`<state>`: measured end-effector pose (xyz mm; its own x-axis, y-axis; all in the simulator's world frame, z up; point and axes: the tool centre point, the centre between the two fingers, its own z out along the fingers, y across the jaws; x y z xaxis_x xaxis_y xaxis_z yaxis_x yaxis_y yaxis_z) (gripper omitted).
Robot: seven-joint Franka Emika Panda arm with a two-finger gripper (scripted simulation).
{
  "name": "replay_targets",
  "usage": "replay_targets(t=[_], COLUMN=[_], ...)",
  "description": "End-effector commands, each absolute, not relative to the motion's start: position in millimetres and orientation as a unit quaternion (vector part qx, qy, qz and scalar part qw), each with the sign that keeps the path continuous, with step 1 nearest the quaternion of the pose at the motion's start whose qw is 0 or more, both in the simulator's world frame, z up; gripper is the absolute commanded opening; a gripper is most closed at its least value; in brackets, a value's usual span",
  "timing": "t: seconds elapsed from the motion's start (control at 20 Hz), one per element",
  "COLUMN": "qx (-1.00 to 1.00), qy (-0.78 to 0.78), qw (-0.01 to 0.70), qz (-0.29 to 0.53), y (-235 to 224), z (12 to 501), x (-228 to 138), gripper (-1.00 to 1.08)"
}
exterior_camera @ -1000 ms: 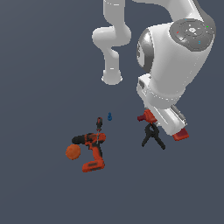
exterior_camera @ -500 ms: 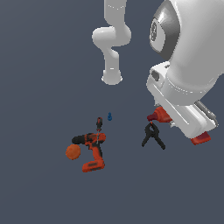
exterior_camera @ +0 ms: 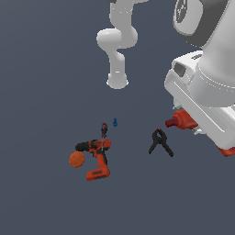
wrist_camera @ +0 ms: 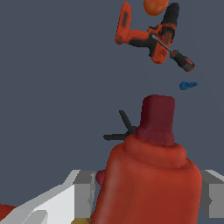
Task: Pick up a designated object from a clutter of objects.
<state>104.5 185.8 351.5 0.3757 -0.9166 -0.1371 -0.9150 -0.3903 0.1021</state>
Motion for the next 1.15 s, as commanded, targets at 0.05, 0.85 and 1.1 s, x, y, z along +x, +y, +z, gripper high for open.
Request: replay_targets(t=[0.05, 0.85, 1.1], qx=[0.830, 0.830, 0.830], qy=[-0.552, -0.552, -0.552], qw=[0.002, 0.002, 0.002], qz=[-0.084, -0.085, -0.085], y=[190, 199, 199], z=[366, 390, 391], x=[113, 131, 132], gripper=[-1.00, -1.00, -1.00])
